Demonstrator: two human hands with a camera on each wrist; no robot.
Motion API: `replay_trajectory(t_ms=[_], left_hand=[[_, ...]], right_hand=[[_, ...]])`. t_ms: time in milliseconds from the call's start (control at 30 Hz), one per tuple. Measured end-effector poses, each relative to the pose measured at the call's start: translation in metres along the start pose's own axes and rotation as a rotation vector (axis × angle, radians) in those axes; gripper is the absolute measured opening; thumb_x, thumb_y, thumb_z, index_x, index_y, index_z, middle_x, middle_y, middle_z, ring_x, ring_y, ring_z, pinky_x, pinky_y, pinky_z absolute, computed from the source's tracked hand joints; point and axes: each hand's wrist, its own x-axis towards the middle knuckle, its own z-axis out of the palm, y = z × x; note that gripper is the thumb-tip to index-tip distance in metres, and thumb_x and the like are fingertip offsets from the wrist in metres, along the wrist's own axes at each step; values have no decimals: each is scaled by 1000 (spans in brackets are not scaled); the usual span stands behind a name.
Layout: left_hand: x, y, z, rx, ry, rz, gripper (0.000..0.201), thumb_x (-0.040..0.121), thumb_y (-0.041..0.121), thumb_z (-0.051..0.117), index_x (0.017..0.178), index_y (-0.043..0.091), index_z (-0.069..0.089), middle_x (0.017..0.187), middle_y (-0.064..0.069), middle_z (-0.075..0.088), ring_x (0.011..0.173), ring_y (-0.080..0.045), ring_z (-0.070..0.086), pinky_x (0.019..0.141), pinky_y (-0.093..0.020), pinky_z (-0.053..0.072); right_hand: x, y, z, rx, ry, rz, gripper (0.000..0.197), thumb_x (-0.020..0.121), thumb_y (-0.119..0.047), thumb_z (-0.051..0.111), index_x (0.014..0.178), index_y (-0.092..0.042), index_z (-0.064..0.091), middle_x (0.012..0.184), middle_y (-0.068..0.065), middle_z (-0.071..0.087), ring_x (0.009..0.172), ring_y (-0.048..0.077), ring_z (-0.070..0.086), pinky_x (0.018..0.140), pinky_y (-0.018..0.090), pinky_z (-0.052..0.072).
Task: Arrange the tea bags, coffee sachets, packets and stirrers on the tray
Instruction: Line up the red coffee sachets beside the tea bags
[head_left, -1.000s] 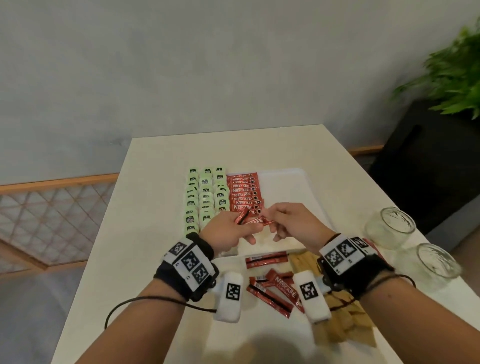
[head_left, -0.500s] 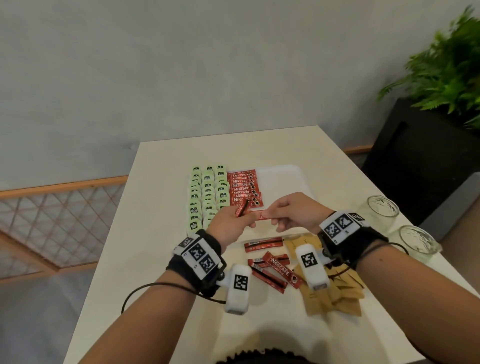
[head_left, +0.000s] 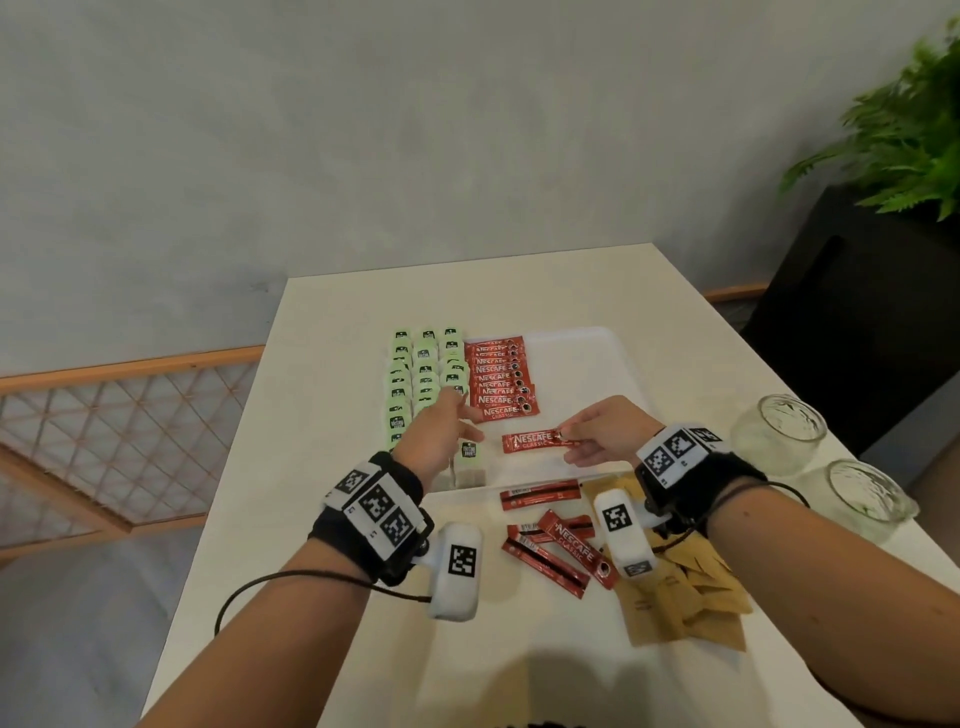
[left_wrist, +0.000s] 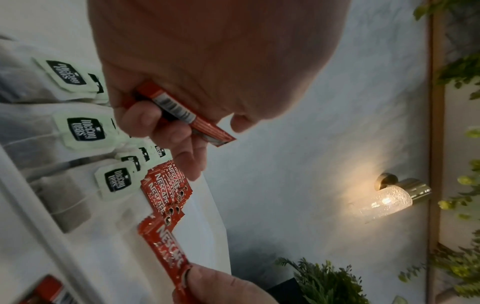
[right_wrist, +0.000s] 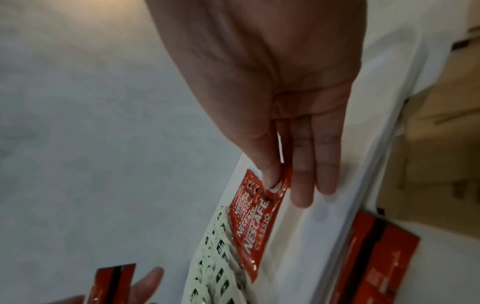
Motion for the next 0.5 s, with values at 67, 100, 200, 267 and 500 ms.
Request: replay_trajectory(t_ms=[67, 100, 200, 267, 500], left_hand=[[5, 0, -3, -91, 26, -17, 46, 102, 28, 24, 88, 8, 63, 72, -3, 60, 53, -11, 31, 50, -27, 23], [9, -1, -4, -82, 32, -13, 45, 102, 26, 25, 84, 9, 63, 71, -2, 59, 54, -11, 32, 51, -27, 24], [22, -4, -9, -6, 8, -1, 34, 100, 20, 33, 79, 14, 60, 68, 2, 50, 56, -11, 34, 52, -26, 27], [29, -6, -13, -4, -45, 1, 30, 101, 21, 39, 78, 14, 56, 64, 3, 44, 51, -9, 35, 49, -23, 27], [40, -16, -30, 24, -29, 24, 25, 100, 30, 51, 93, 9, 61, 60, 1, 58, 37, -10, 40, 33, -18, 28]], right_hand=[[8, -2, 6, -50, 47, 19, 21, 87, -7, 70, 105, 4, 69, 91, 16, 70, 60, 19, 63, 66, 32, 60], [13, -3, 9, -87, 70, 22, 18, 86, -8, 71, 101, 2, 70, 90, 16, 70, 57, 17, 61, 62, 30, 59], [26, -9, 18, -160, 112, 41, 6, 84, -10, 74, 87, -5, 72, 81, 13, 69, 54, 14, 56, 59, 26, 56], [36, -10, 23, -172, 126, 56, 9, 83, -9, 74, 89, -2, 73, 87, 17, 70, 55, 15, 55, 64, 28, 56], [58, -10, 29, -125, 213, 54, 34, 74, -11, 83, 94, -6, 57, 78, 12, 67, 54, 16, 55, 59, 30, 54]])
